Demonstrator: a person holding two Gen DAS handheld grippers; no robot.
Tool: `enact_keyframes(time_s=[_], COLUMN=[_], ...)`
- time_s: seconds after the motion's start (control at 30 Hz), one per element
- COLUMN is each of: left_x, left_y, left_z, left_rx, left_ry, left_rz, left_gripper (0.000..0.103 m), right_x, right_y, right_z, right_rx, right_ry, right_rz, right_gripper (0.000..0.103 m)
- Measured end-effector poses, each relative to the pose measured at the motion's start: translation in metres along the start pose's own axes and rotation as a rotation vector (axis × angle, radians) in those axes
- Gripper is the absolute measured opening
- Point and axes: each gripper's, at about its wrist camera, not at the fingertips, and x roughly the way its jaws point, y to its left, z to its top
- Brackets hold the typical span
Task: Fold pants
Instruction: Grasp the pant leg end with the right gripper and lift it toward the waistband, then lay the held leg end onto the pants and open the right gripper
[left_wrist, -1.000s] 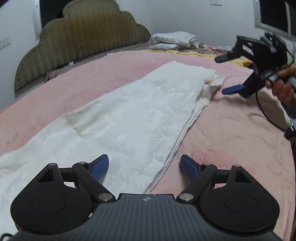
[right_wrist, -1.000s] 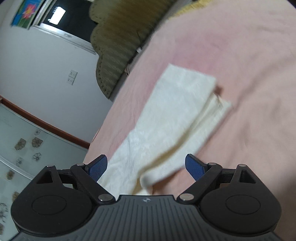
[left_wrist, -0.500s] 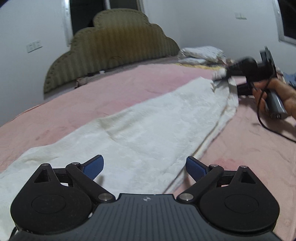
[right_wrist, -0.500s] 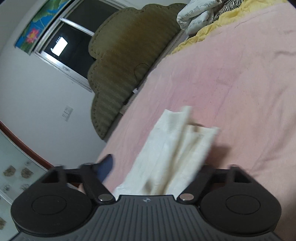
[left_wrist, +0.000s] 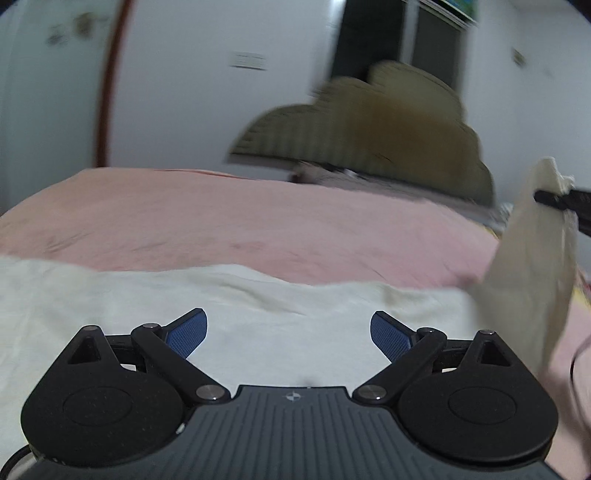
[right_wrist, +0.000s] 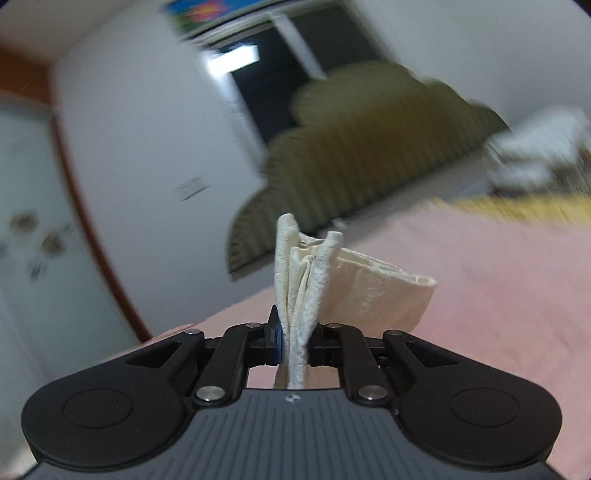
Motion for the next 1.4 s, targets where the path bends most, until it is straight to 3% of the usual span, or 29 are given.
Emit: enact_keyframes(time_s=[0.13,0.27,0.33,0.43,0.53,0.6,0.73,0.93,1.0,1.03,1.13,1.17,1.2,1.4], left_x=[-0.02,-0.03,-0.036,-0.04,-0.034,-0.032,-0.029,-0.026,-0.025,-0.024,-0.021,-0.022,-0.022,-0.006], left_y=[0.038,0.061,0.064,0.067,0.066,0.066,0.063,0.062,0.059,0.058,0.056,0.055,0.054,0.038], left_z=[0.009,0.011,0.01,0.007,0.007,0.006,0.006,0.006,0.006,0.006,0.008,0.01,0.012,0.038], left_rx=[-0.123,-0.175,-0.171,-0.163,-0.203,-0.227,-0.195,-0.208,-0.207,-0.21,-0.207,-0.202,-0.202,-0.215], left_ry=[-0.042,-0.01,-0.004,-0.003,0.011,0.017,0.01,0.02,0.021,0.023,0.029,0.028,0.027,0.059], left_rz=[0.121,0.199,0.209,0.215,0.226,0.217,0.226,0.234,0.239,0.235,0.217,0.21,0.201,-0.002], left_gripper=[0.098,0.097,0.098,0.098,0.098,0.098,0.098,0.098,0.098,0.098,0.098,0.098,0.097,0.099], right_x=[0.018,0.034,0.038,0.035,0.031,0.032,0.018,0.02,0.014,0.014,0.01,0.011,0.011,-0.005], right_y=[0.123,0.216,0.24,0.25,0.248,0.245,0.242,0.243,0.255,0.26,0.271,0.27,0.269,0.255], right_z=[-0.038,-0.12,-0.154,-0.182,-0.182,-0.181,-0.178,-0.18,-0.189,-0.194,-0.202,-0.201,-0.199,-0.181], right_rx=[-0.35,-0.585,-0.648,-0.764,-0.767,-0.768,-0.785,-0.79,-0.904,-0.969,-1.051,-1.029,-1.011,-0.955], right_ry=[0.075,0.266,0.366,0.387,0.386,0.396,0.396,0.383,0.32,0.275,0.238,0.255,0.26,0.31], right_rz=[0.197,0.419,0.471,0.45,0.456,0.462,0.571,0.518,0.466,0.445,0.435,0.453,0.458,0.54], right_gripper=[0.012,0.011,0.012,0.013,0.015,0.023,0.025,0.024,0.042,0.044,0.036,0.019,0.014,0.012])
